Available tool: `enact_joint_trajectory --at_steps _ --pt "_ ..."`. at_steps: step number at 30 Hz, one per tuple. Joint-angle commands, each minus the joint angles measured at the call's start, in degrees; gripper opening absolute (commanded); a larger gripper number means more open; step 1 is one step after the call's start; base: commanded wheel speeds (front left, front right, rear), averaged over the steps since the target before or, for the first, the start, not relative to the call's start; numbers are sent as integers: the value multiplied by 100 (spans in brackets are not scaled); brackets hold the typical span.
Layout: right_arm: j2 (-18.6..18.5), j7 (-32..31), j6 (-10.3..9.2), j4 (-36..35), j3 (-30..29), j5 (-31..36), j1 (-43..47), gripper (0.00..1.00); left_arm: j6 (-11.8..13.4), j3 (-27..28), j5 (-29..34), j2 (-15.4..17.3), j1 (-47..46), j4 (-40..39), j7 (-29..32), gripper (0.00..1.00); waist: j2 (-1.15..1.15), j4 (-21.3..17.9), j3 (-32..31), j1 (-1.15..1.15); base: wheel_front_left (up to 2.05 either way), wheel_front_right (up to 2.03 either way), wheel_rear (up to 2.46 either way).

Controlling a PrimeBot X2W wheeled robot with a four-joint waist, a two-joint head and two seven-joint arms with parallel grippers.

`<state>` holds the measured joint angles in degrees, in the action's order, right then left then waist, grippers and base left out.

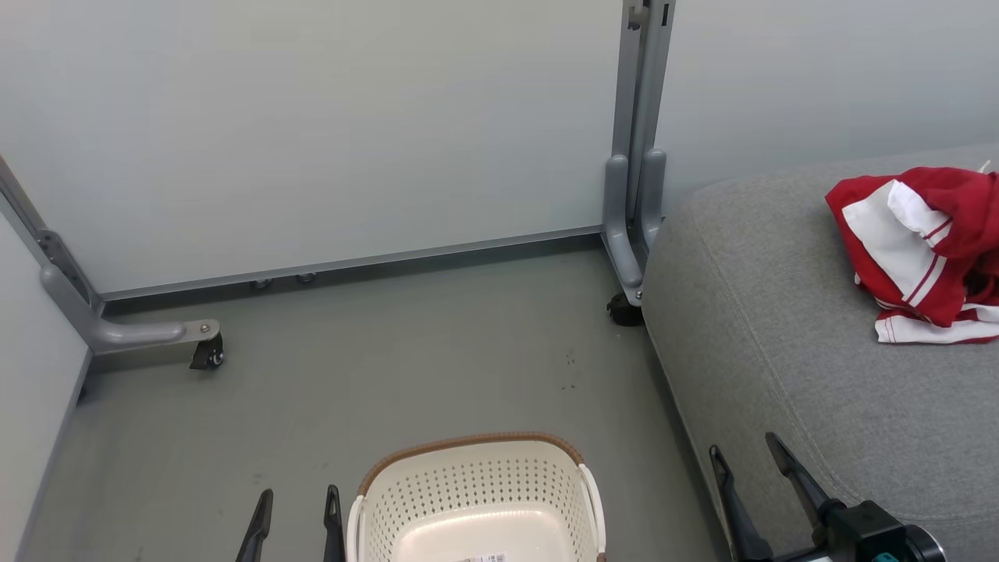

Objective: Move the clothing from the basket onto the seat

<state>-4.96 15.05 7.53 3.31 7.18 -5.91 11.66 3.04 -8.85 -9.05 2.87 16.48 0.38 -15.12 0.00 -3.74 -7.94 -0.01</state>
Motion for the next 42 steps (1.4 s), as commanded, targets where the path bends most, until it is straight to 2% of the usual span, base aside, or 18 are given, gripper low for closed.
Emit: enact_joint_trajectory --at_steps 1,8,9,14,42 --pt "-2 18 -8 15 5 27 84 100 -16 14 14 6 79 19 -2 100 0 5 -14 1 0 0 0" --pt "2 18 -8 37 2 25 63 100 2 -24 49 5 100 73 -2 100 0 17 -57 1 0 0 0" --pt "15 0 0 24 2 -1 1 0 -2 -48 6 0 9 72 0 0 0 17 -59 1 0 0 0" --pt "50 -11 0 262 16 -17 22 0 -2 -70 -20 -9 39 340 2 0 0 18 -60 1 0 0 0" --pt "-35 -588 -2 522 -271 -3091 -600 0 -361 268 -3014 151 -758 702 565 0 0 96 131 1 0 0 0"
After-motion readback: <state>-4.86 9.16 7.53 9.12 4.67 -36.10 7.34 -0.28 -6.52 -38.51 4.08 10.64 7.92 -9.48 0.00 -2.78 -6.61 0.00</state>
